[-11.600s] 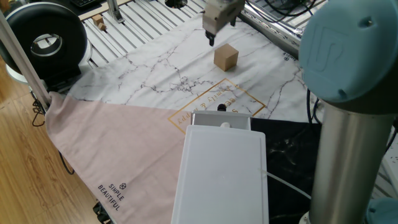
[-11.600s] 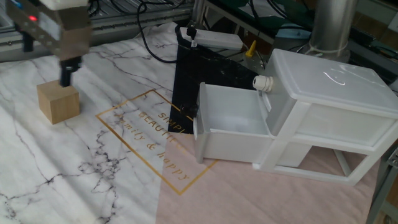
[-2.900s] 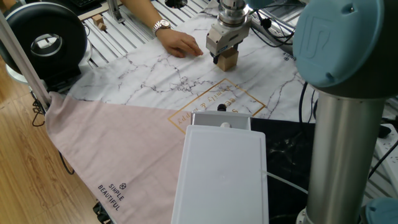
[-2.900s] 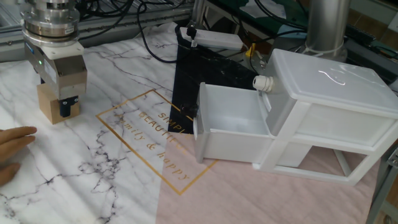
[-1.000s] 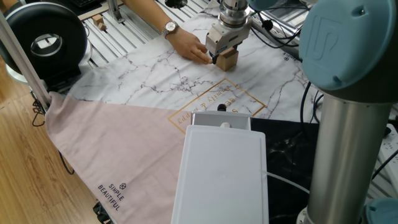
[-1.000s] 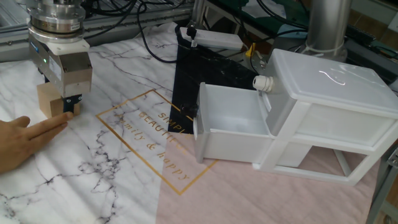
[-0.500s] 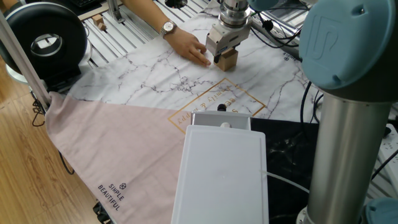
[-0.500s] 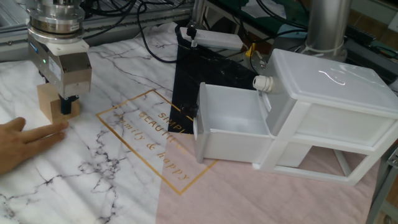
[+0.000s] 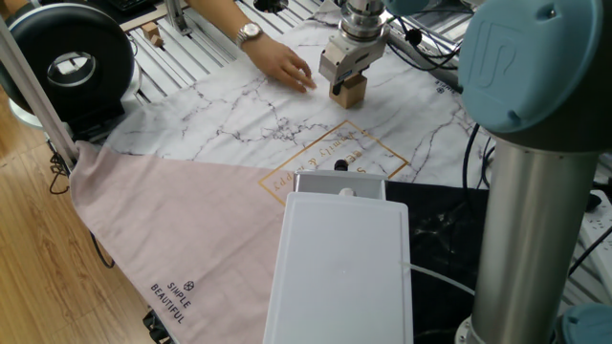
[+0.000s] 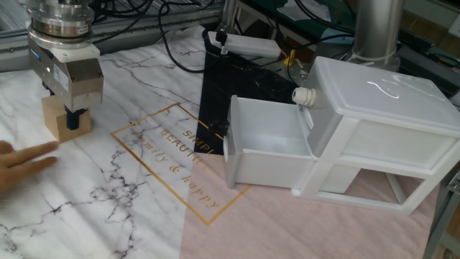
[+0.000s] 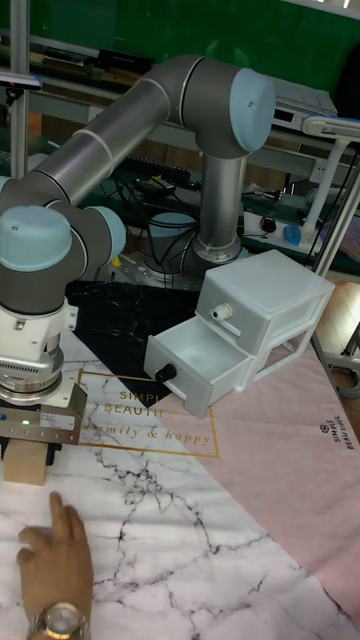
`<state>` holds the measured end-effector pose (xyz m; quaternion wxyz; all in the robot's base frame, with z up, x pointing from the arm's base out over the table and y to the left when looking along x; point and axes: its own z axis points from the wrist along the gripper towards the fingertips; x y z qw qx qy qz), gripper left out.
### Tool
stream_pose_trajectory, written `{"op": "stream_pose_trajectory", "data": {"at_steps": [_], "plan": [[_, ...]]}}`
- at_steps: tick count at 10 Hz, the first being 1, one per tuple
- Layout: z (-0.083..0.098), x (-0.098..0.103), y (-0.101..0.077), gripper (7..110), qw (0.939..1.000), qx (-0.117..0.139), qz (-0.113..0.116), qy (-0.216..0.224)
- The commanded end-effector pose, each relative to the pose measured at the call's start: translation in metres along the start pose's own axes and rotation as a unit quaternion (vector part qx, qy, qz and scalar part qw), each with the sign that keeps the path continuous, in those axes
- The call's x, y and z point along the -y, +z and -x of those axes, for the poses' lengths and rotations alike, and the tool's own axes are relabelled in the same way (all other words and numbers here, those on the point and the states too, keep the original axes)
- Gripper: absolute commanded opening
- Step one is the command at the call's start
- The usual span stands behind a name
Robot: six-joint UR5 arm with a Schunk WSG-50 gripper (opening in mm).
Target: Put things in the drawer
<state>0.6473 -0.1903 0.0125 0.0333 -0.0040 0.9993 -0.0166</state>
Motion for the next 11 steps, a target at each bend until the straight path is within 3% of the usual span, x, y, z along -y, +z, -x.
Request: {"op": "stream_pose_trajectory", "data": {"at_steps": [1, 3, 7, 9, 11], "plan": [[0.003, -0.001, -0.009, 7, 1.0, -0.001, -0.004, 0.001], [0.008, 0.006, -0.02, 7, 1.0, 0.001, -0.006, -0.008], [0.014, -0.02, -0.115, 7, 0.9994, -0.026, 0.021, -0.002], [-0.011, -0.027, -0.145, 7, 0.9974, -0.052, 0.047, -0.016], [-0.032, -0.028, -0.154, 7, 0.9968, -0.063, 0.048, -0.009]]}}
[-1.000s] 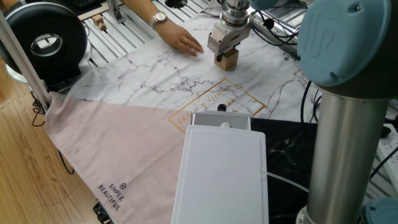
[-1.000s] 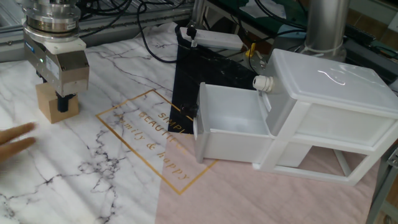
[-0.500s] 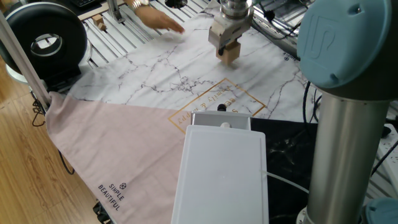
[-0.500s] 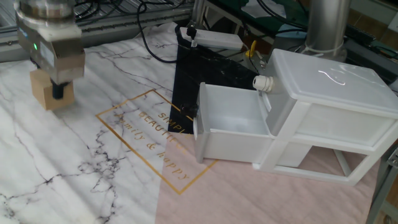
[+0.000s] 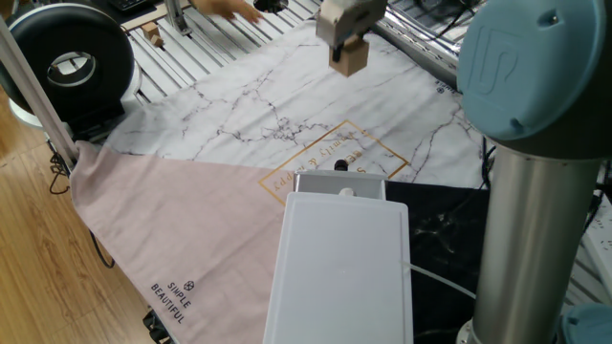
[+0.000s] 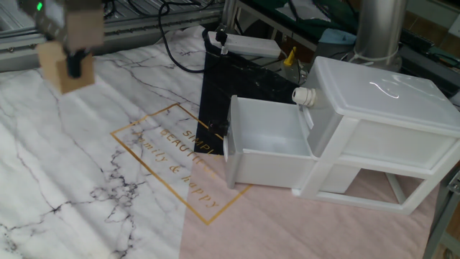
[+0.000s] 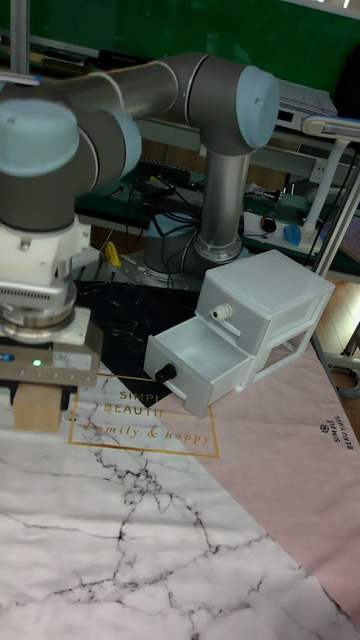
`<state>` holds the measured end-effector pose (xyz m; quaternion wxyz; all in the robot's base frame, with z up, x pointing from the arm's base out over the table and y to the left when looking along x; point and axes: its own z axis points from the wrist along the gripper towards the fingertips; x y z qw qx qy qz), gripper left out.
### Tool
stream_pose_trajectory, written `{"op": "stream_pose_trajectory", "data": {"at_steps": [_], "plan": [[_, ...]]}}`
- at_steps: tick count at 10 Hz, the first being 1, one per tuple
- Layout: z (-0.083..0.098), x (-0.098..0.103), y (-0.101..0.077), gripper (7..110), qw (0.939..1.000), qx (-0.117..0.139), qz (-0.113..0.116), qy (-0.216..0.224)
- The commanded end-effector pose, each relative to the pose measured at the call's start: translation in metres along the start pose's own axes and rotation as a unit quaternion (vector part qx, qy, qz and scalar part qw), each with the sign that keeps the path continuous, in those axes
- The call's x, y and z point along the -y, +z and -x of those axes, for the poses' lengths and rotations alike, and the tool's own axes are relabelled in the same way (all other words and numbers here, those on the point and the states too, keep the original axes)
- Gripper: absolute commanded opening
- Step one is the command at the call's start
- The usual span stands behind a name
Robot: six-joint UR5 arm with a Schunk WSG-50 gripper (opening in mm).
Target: Put things in the drawer
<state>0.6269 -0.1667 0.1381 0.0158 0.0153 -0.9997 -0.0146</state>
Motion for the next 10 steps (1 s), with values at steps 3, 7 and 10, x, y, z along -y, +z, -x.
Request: {"op": "stream_pose_trajectory", "data": {"at_steps": [3, 7, 10], "plan": [[-0.03, -0.012, -0.046, 7, 0.9994, -0.013, 0.031, 0.003], [0.012, -0.017, -0.046, 7, 0.997, 0.066, 0.027, -0.029], [0.038, 0.008, -0.051, 7, 0.9915, 0.118, -0.027, -0.048]]}}
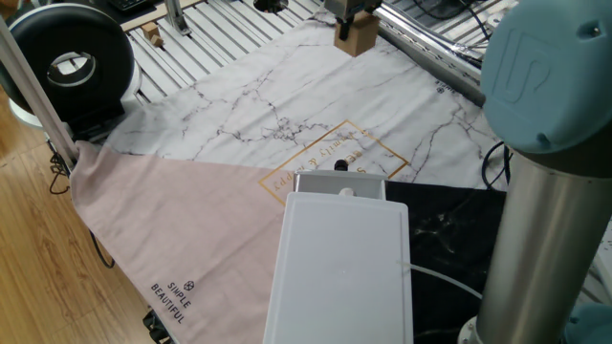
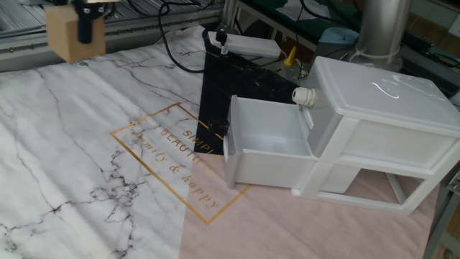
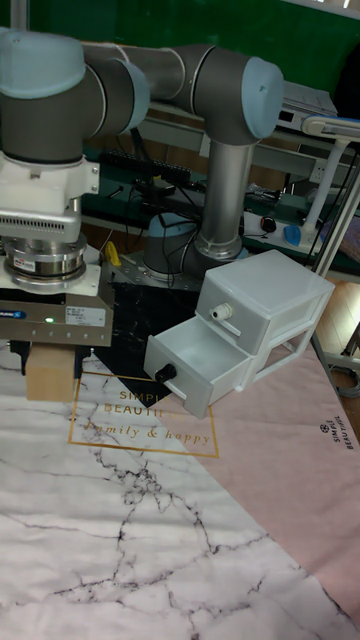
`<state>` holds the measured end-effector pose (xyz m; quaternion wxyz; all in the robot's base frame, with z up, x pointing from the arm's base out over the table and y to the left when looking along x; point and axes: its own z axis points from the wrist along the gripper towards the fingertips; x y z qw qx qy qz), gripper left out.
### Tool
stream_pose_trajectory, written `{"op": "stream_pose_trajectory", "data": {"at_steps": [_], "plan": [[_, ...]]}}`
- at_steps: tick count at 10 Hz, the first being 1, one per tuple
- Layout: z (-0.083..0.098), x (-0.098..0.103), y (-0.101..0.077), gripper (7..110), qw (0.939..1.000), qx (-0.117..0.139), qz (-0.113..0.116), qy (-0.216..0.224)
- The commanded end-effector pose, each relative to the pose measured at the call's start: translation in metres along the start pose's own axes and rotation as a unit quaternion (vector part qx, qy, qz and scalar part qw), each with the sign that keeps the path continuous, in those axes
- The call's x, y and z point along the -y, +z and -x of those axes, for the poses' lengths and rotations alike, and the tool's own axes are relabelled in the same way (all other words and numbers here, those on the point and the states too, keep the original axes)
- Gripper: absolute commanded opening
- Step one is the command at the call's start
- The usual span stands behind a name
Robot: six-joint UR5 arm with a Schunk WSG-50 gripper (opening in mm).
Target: Put things in the drawer
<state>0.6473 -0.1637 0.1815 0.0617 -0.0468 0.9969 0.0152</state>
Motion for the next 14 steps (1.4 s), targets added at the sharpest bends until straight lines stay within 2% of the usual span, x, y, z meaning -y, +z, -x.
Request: {"op": "stream_pose_trajectory", "data": {"at_steps": [1, 3, 5, 6, 9, 10, 11, 12, 14], "plan": [[0.023, 0.025, -0.005, 7, 0.9972, 0.047, -0.052, -0.025], [0.031, 0.027, -0.006, 7, 0.996, 0.062, -0.055, -0.033], [0.024, 0.022, -0.005, 7, 0.9973, 0.05, -0.046, -0.028], [0.015, 0.019, -0.006, 7, 0.9977, 0.04, -0.047, -0.026], [-0.029, -0.024, -0.005, 7, 0.9986, 0.003, -0.05, -0.015], [-0.038, -0.044, -0.002, 7, 0.9993, 0.001, -0.037, 0.002], [-0.044, -0.073, 0.002, 7, 0.9992, -0.002, -0.003, 0.039], [-0.049, -0.09, -0.001, 7, 0.9979, -0.017, 0.013, 0.061], [-0.057, -0.115, 0.003, 7, 0.9925, -0.038, 0.028, 0.113]]}}
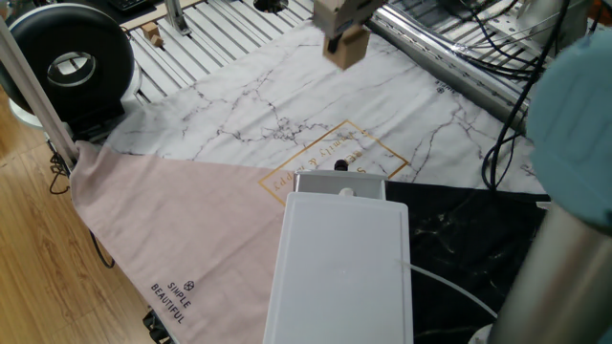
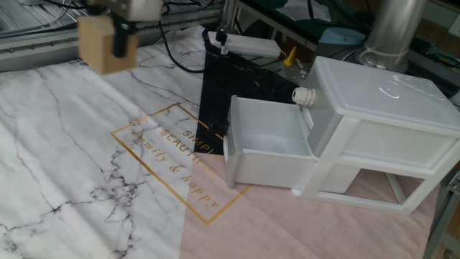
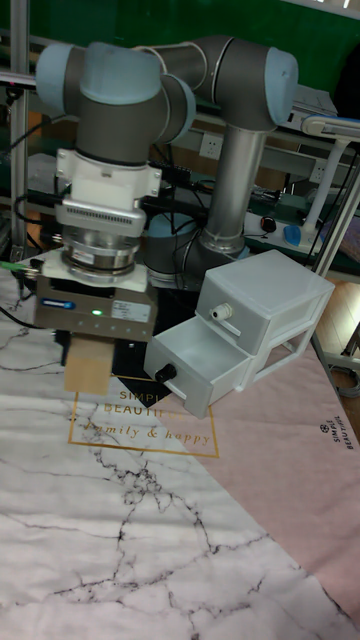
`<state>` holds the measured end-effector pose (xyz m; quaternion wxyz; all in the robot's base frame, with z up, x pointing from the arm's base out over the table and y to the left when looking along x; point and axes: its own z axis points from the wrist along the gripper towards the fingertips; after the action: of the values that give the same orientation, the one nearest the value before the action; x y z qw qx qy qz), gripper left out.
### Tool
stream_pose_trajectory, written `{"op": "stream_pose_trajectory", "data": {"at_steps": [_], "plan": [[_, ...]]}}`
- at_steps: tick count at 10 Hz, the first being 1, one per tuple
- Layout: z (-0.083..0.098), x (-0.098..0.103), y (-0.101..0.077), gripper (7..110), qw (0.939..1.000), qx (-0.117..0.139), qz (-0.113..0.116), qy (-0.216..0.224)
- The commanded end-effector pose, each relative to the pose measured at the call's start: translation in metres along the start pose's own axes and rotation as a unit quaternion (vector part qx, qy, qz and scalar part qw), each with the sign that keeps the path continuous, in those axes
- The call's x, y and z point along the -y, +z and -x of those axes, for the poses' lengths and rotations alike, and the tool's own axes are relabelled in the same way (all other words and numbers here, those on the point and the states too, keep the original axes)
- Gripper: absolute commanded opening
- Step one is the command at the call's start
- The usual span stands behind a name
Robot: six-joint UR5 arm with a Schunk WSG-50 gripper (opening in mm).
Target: Put things in the drawer
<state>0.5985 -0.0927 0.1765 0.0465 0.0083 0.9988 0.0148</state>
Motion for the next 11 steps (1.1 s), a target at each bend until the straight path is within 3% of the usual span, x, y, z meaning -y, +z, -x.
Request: {"op": "stream_pose_trajectory", "data": {"at_steps": [1, 2, 3, 4, 5, 6, 7, 11], "plan": [[-0.023, -0.046, 0.004, 7, 0.9966, -0.033, 0.03, 0.07], [-0.016, -0.043, 0.005, 7, 0.9976, -0.019, 0.021, 0.063], [-0.008, -0.031, 0.006, 7, 0.9991, -0.002, -0.002, 0.043], [0.01, -0.01, 0.004, 7, 0.9985, 0.033, -0.044, 0.001], [0.018, -0.005, 0.003, 7, 0.997, 0.049, -0.055, -0.024], [0.013, -0.014, 0.004, 7, 0.9983, 0.039, -0.037, -0.023], [0.006, -0.012, 0.005, 7, 0.9984, 0.025, -0.04, -0.03], [0.009, -0.044, 0.005, 7, 0.999, 0.031, 0.024, -0.021]]}}
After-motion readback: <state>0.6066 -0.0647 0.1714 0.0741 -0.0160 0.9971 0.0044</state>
